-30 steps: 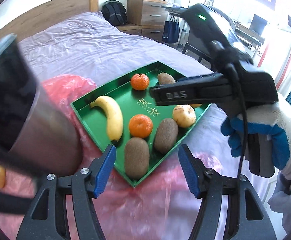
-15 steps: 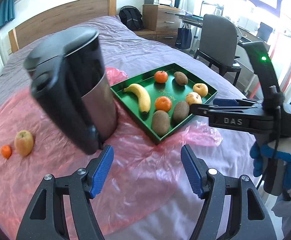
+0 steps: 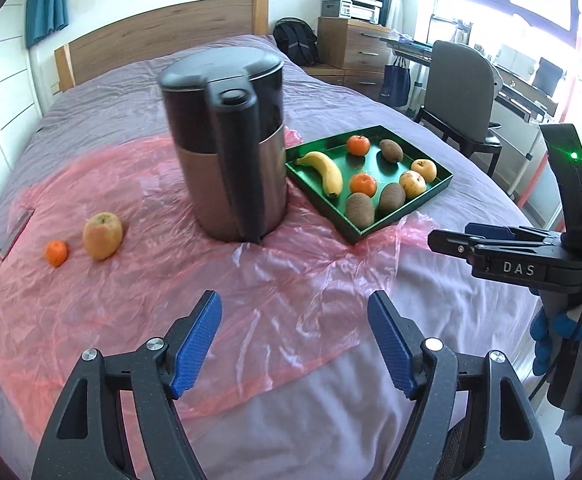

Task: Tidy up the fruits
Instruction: 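Move both open tools back from the tray toward the apple and tangerine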

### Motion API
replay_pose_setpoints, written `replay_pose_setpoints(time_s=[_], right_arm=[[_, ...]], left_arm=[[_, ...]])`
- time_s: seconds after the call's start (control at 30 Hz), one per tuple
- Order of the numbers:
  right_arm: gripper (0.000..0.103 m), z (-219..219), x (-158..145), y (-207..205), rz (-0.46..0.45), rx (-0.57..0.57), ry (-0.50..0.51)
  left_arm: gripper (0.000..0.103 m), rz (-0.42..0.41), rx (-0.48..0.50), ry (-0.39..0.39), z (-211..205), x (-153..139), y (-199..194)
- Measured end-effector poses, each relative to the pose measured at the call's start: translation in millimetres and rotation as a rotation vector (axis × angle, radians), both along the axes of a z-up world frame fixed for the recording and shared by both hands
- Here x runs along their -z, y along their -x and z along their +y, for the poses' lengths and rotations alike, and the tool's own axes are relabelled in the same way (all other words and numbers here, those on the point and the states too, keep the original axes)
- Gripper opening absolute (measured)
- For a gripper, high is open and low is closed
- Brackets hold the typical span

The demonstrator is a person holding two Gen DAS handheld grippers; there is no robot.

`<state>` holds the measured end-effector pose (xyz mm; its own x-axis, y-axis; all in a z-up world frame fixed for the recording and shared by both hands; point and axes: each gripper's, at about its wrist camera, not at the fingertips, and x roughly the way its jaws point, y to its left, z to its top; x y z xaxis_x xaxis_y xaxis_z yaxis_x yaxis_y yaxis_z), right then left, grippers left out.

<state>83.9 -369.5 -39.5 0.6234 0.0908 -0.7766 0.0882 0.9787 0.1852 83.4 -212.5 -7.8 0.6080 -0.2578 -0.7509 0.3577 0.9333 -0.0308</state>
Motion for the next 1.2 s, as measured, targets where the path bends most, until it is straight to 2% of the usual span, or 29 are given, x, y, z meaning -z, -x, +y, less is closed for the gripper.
replay_pose_setpoints(time_s=[0.07, 0.6, 1.2], right_arm=[[0.089, 7, -1, 8, -0.004, -0.005, -0.002], [0.093, 80, -15, 43, -0.021, -0.116, 0.008], [0.095, 165, 2, 47, 0.03, -0.293, 0.063]], left_arm=[[0.071, 0.0, -0.012, 0.01, 9, -2, 6], [0.075, -0.063, -0.127, 0.058, 82, -20, 46], [0.076, -0.049, -0.303, 0.064, 174, 24, 57]])
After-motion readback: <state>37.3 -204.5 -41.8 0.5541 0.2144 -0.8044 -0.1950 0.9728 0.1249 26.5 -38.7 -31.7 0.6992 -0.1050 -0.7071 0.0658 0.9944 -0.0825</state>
